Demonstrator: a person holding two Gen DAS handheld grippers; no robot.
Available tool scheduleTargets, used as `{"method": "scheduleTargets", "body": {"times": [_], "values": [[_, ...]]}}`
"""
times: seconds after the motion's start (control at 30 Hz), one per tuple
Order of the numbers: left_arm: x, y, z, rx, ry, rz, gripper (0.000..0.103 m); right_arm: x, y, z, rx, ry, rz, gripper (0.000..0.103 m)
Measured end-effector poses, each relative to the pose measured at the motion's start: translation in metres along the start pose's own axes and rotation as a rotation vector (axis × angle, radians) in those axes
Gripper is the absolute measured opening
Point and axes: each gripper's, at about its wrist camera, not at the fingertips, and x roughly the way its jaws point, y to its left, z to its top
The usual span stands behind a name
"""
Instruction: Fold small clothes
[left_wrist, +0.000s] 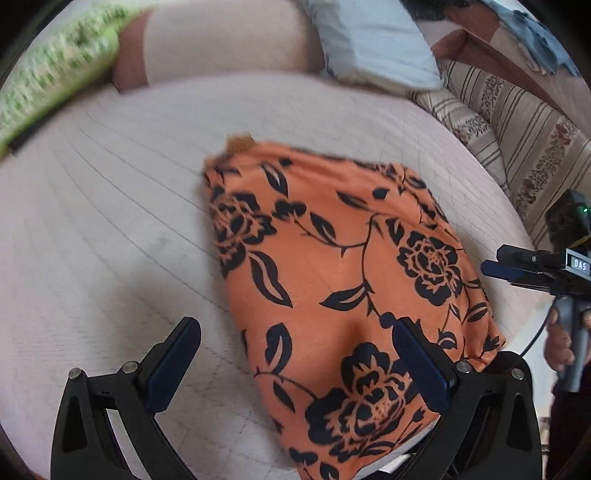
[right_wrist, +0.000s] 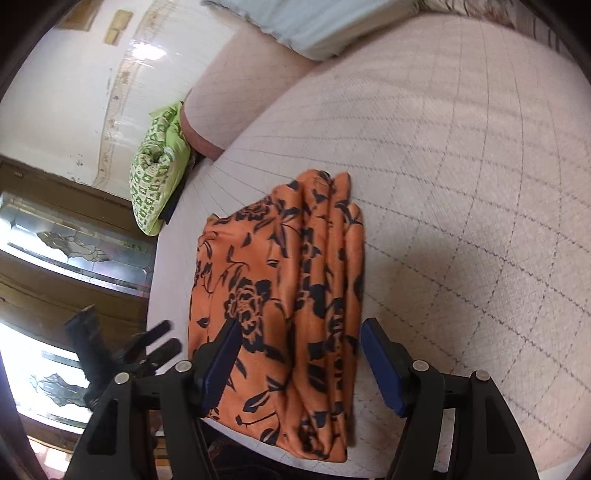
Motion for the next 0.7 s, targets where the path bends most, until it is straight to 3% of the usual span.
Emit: {"method": "scheduleTargets", "body": {"times": [0.07, 0.13, 0.2, 0.3, 0.43, 0.53, 0.7], "values": [[0.008, 0.005, 0.004, -0.007, 0.024, -0.031, 0.103, 0.005, -0.007, 0.004, 0.012, 0.024, 0.001, 0.071], [0.012, 0.009, 0.006, -0.011, 0.039, -0.111, 0.103, 0.011, -0.014, 0.007, 0.017, 0.051, 0.002, 0.071], [0.019, 0.011, 0.008, -0.008, 0.066, -0.189, 0.103, 0.019, -0.020, 0.009, 0.035, 0.080, 0.046, 0.071], [0.029, 0.018, 0.010, -0.029, 0.091, -0.227, 0.103, 0.036, -0.026, 0.012, 0.049, 0.124, 0.082, 0.071], [0.045, 0.031, 0.009, -0.098, 0.124, -0.367, 0.103, 0.049, -0.027, 0.016, 0.051, 0.141, 0.154, 0.074], [0.054, 0.033, 0.010, -0.126, 0.127, -0.419, 0.103, 0.058, -0.019, 0.020, 0.037, 0.154, 0.179, 0.079], [0.057, 0.029, 0.018, -0.115, 0.110, -0.420, 0.103, 0.070, -0.002, 0.019, -0.016, 0.161, 0.178, 0.077]]}}
